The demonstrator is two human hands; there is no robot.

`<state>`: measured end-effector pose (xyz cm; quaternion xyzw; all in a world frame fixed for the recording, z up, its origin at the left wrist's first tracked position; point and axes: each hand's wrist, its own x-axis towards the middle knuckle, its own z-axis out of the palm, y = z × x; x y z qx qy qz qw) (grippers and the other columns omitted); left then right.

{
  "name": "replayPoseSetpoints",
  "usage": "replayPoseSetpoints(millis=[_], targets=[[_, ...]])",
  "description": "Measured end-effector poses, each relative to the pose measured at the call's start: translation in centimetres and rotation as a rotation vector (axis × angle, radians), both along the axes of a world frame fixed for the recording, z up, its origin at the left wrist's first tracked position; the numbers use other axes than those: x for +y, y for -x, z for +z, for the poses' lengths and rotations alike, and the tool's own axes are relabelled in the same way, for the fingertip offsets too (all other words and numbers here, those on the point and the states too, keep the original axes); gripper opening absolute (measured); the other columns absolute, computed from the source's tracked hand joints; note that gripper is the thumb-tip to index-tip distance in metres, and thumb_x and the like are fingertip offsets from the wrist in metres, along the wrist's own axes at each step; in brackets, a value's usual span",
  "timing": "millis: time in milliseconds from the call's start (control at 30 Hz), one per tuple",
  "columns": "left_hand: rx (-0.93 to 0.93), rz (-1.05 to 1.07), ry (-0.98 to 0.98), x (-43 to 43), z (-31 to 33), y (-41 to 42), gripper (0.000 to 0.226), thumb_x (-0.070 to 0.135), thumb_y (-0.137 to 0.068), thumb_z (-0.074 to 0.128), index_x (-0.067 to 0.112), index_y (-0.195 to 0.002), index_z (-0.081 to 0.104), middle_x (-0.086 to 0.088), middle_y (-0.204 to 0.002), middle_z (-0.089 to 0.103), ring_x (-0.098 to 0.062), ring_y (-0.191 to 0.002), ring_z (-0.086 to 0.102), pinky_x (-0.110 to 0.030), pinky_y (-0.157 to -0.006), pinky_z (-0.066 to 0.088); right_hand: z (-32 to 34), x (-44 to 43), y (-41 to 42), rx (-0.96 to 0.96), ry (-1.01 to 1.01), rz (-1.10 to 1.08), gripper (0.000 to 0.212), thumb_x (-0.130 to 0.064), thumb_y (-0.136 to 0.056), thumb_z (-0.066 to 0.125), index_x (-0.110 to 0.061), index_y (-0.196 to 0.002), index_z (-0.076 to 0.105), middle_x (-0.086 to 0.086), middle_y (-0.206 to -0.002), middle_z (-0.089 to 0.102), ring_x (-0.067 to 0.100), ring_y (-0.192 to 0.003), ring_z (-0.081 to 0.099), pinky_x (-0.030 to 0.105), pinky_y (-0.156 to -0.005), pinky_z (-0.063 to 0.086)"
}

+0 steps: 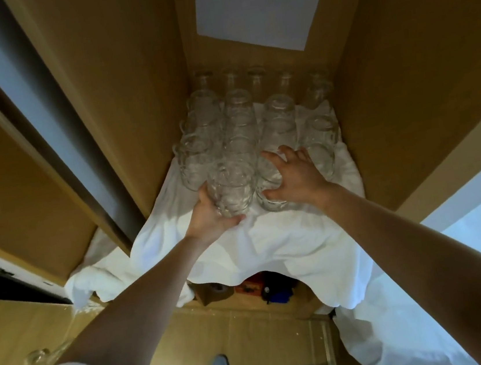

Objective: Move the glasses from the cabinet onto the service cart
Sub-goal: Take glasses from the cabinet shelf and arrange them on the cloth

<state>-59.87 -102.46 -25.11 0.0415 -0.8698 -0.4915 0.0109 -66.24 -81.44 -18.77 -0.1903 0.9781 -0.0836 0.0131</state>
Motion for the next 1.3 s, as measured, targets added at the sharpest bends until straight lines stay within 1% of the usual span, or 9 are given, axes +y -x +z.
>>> replayPoseSetpoints(millis=[167,267,367,533,800,900,1067,1167,1300], targets=[[0.044,-0.147,0.422,-3.1,2.7,-0.7,0.109,0.030,-0.068,0.085,0.013,-0.148,0.013,-0.015,-0.137,0.047,-0.031,-0.115,0.055,-0.024,-0.084,0.042,0.0,0.1,0.0,0.004,0.006,-0.005,0.093,-0.060,-0.075,0.065,-0.032,-0.150,0.018,0.015,-0.154,0.019,0.034,-0.141,0.019,0.041,-0.116,0.001],[0.045,-0.245,0.677,-5.0,5.0,-1.1,0.101,0.025,-0.075,0.079,0.023,-0.150,0.011,-0.008,-0.150,0.025,-0.026,-0.123,0.049,-0.027,-0.092,0.042,-0.2,-0.1,-0.1,0.008,0.016,-0.013,0.093,-0.061,-0.074,0.065,-0.033,-0.150,0.019,0.014,-0.154,0.019,0.034,-0.141,0.019,0.041,-0.117,0.000],[0.079,-0.367,0.894,-5.9,6.7,-0.7,0.096,0.014,-0.078,0.072,0.034,-0.150,0.012,-0.003,-0.149,0.026,-0.024,-0.128,0.042,-0.026,-0.088,0.042,-0.2,-0.2,-0.2,0.003,0.021,-0.017,0.092,-0.060,-0.074,0.065,-0.034,-0.150,0.019,0.013,-0.154,0.018,0.034,-0.141,0.018,0.040,-0.116,-0.001],[0.155,-0.548,1.366,-4.7,8.8,0.6,0.096,0.015,-0.078,0.067,0.037,-0.150,0.006,-0.007,-0.145,0.028,-0.027,-0.133,0.032,-0.035,-0.107,0.032,0.2,-0.3,-0.3,-0.005,0.018,-0.019,0.092,-0.059,-0.076,0.065,-0.033,-0.150,0.017,0.013,-0.155,0.016,0.033,-0.142,0.016,0.040,-0.117,-0.002],[-0.003,-0.638,1.741,1.2,11.4,1.5,0.080,0.019,-0.083,0.067,0.030,-0.148,0.021,-0.013,-0.147,0.024,-0.031,-0.135,0.025,-0.036,-0.104,0.029,0.1,-0.4,-0.3,0.005,-0.007,-0.043,0.092,-0.061,-0.076,0.063,-0.034,-0.150,0.016,0.011,-0.155,0.017,0.033,-0.142,0.016,0.040,-0.117,0.000],[-0.101,-0.611,1.767,2.6,11.7,1.9,0.070,0.025,-0.088,0.062,0.026,-0.148,0.026,-0.015,-0.150,0.024,-0.032,-0.137,0.025,-0.037,-0.107,0.026,0.2,-0.5,-0.5,0.006,-0.013,-0.045,0.092,-0.061,-0.076,0.063,-0.034,-0.150,0.015,0.011,-0.155,0.016,0.033,-0.142,0.016,0.040,-0.117,0.000],[-0.124,-0.579,1.633,3.2,12.4,2.4,0.098,0.032,-0.078,0.074,0.028,-0.152,0.009,-0.012,-0.152,0.028,-0.031,-0.138,0.030,-0.039,-0.109,0.030,0.4,-0.6,-0.6,0.003,-0.015,-0.048,0.091,-0.061,-0.077,0.062,-0.033,-0.151,0.016,0.010,-0.156,0.016,0.033,-0.142,0.016,0.041,-0.117,0.001],[-0.107,-0.578,1.386,3.0,11.9,2.8,0.105,0.033,-0.072,0.079,0.030,-0.150,0.010,-0.007,-0.146,0.038,-0.030,-0.133,0.036,-0.038,-0.102,0.037,0.5,-0.7,-0.7,0.004,-0.005,-0.055,0.091,-0.061,-0.077,0.062,-0.033,-0.150,0.016,0.010,-0.155,0.016,0.033,-0.142,0.015,0.040,-0.117,0.000],[-0.161,-0.528,0.831,1.0,10.1,3.3,0.104,0.014,-0.070,0.079,0.028,-0.149,0.012,-0.006,-0.152,0.026,-0.028,-0.136,0.030,-0.032,-0.096,0.039,0.5,-0.7,-0.9,0.003,0.001,-0.054,0.091,-0.058,-0.077,0.063,-0.033,-0.151,0.016,0.011,-0.155,0.016,0.033,-0.142,0.016,0.040,-0.117,0.000]])
